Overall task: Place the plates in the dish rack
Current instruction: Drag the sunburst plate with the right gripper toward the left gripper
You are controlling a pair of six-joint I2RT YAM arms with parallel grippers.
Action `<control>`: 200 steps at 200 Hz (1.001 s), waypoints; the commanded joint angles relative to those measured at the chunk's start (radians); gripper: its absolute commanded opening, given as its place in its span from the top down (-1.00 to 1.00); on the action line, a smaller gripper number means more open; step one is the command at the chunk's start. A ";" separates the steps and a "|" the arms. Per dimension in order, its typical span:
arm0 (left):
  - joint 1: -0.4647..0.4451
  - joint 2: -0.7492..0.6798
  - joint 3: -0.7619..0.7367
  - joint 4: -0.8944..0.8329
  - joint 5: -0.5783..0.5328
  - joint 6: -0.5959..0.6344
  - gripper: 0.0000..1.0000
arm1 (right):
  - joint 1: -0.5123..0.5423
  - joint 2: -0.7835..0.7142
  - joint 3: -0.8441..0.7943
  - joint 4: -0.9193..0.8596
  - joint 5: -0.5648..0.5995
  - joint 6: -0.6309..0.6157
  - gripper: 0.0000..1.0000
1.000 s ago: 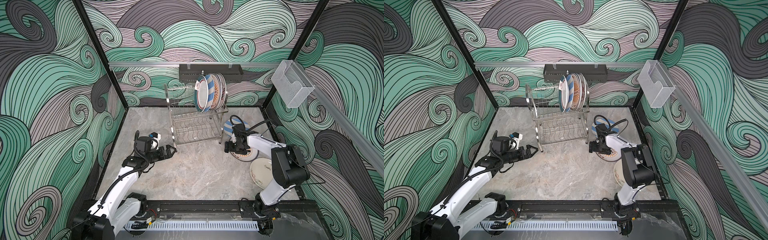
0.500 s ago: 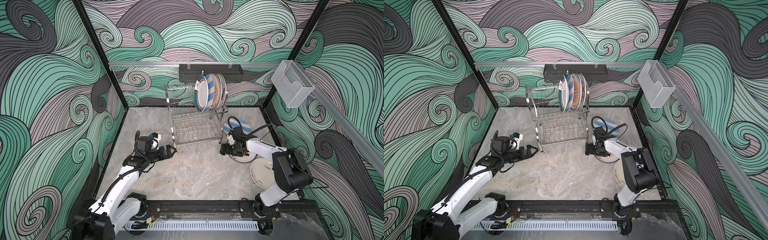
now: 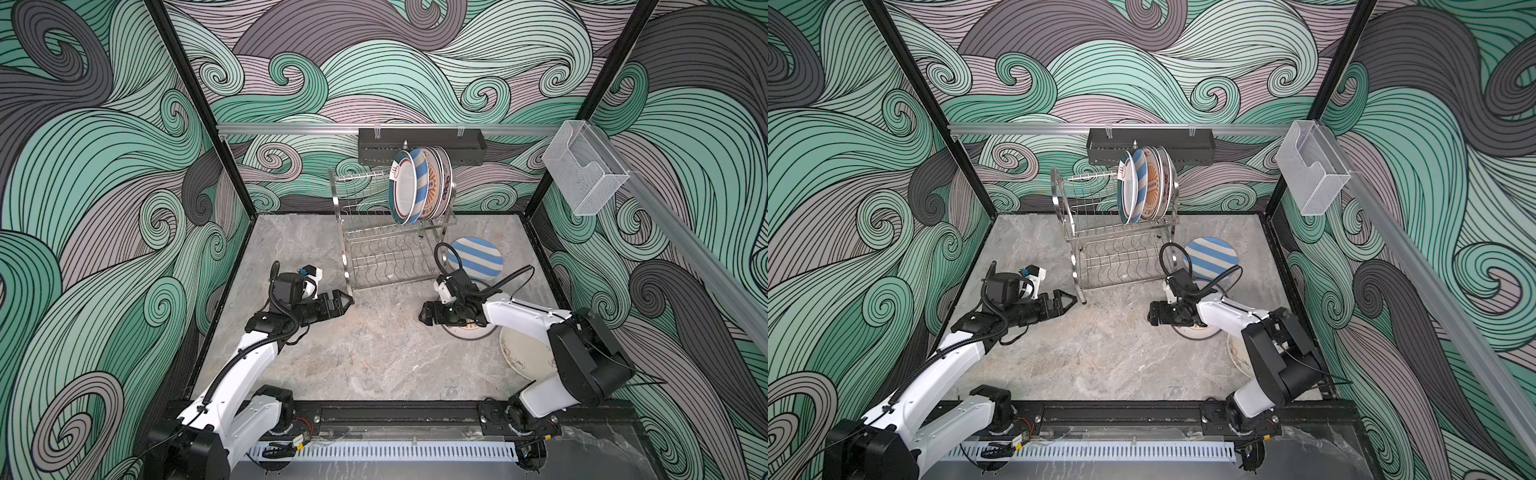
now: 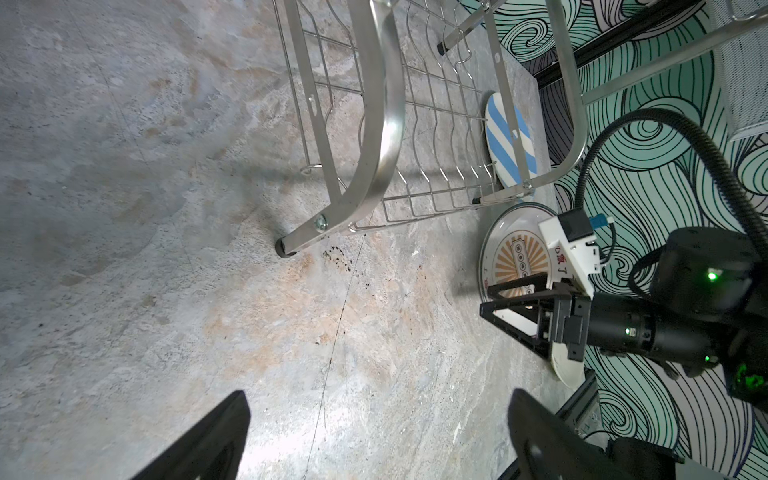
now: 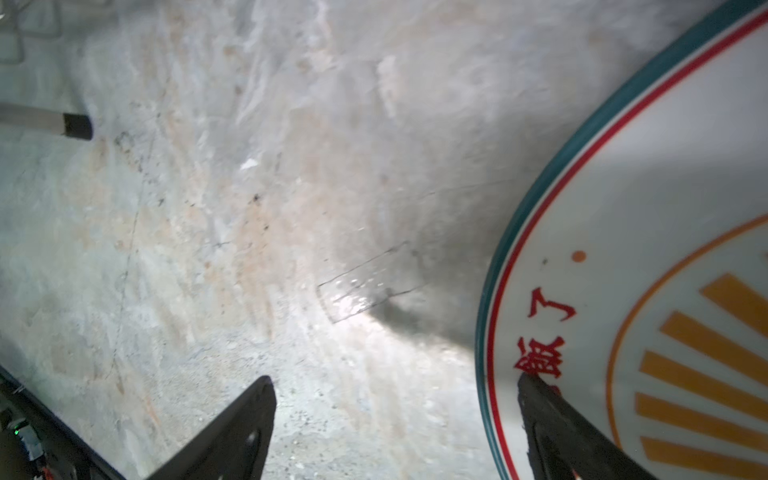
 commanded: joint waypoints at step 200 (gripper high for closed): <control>-0.009 -0.018 0.006 -0.021 0.001 -0.003 -0.97 | 0.342 0.045 0.057 0.015 -0.082 0.174 -0.83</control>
